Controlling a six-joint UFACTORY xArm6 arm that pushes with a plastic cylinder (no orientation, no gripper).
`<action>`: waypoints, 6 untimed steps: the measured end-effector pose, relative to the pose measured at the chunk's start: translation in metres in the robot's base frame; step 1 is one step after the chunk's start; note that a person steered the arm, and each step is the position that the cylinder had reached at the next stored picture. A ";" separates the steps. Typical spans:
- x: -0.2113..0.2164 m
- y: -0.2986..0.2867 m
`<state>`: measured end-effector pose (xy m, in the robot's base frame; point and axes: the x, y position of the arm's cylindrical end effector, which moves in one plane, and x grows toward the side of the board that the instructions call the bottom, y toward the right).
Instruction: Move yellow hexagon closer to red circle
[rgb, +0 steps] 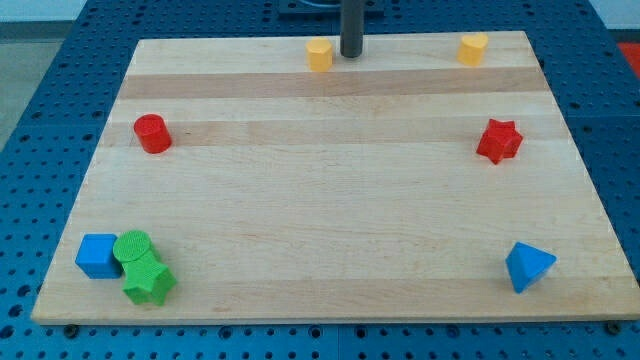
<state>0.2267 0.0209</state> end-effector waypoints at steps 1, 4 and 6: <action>-0.001 -0.027; 0.023 -0.117; 0.050 -0.175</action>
